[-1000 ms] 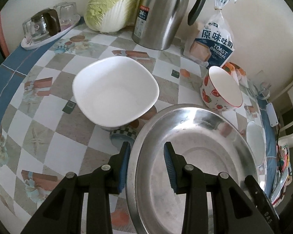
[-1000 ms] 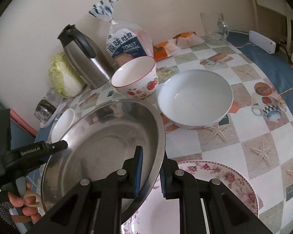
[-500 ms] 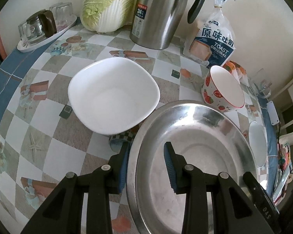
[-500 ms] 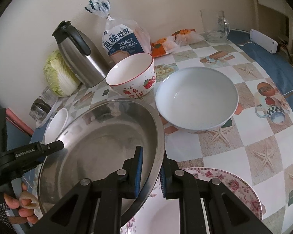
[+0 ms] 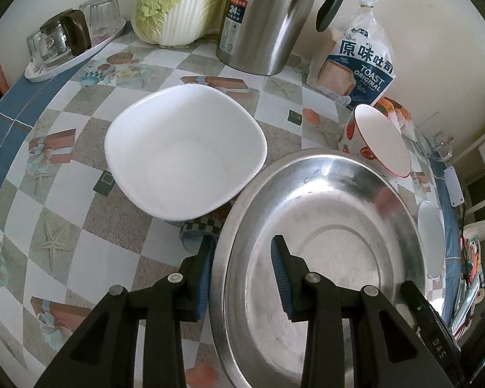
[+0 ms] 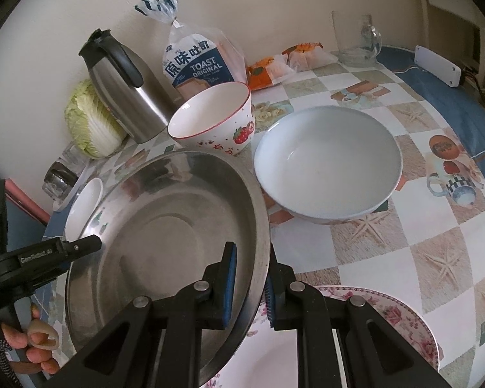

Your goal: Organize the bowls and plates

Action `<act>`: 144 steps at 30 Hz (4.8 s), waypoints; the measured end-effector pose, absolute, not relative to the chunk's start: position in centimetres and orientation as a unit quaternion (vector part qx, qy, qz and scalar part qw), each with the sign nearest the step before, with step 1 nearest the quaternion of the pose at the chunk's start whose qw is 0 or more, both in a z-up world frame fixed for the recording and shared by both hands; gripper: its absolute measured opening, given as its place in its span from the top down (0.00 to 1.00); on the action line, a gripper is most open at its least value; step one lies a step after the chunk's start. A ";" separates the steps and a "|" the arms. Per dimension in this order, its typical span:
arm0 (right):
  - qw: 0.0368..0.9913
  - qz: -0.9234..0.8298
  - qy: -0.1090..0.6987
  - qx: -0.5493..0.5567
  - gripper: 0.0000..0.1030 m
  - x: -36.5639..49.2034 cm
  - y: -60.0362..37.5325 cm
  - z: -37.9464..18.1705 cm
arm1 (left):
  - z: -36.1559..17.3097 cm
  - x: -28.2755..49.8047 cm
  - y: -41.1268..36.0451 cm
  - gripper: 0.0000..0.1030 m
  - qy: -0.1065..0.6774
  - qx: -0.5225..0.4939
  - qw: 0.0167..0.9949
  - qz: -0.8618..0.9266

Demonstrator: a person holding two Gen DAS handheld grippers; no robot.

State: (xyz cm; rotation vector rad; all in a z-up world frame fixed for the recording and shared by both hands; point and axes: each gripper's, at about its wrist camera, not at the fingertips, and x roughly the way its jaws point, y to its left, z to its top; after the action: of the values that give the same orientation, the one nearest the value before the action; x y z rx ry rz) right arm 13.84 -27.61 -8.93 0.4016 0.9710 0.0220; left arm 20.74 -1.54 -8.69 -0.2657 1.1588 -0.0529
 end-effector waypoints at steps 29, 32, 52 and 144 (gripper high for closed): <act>0.869 -0.001 0.462 0.177 0.71 14.0 -27.4 -8.4 | -8.6 20.4 -1.5 0.64 0.554 -0.122 0.823 -0.026; 0.872 -0.002 0.458 0.171 0.70 13.9 -27.5 -8.0 | -8.5 20.2 -1.3 0.64 0.555 -0.126 0.822 -0.025; 0.878 0.005 0.454 0.153 0.39 13.6 -26.9 -7.1 | -8.0 19.5 -1.3 0.18 0.557 -0.096 0.825 -0.003; 0.829 -0.063 0.504 0.233 0.00 2.6 -37.1 -8.8 | -7.5 7.0 -16.5 0.12 0.569 -0.062 0.800 -0.182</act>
State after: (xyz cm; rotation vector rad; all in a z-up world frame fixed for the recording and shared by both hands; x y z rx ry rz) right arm 2.64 -37.10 -8.78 0.4946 1.0705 -0.1342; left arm 7.03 -16.50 -7.45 -0.1323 1.2206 -0.3898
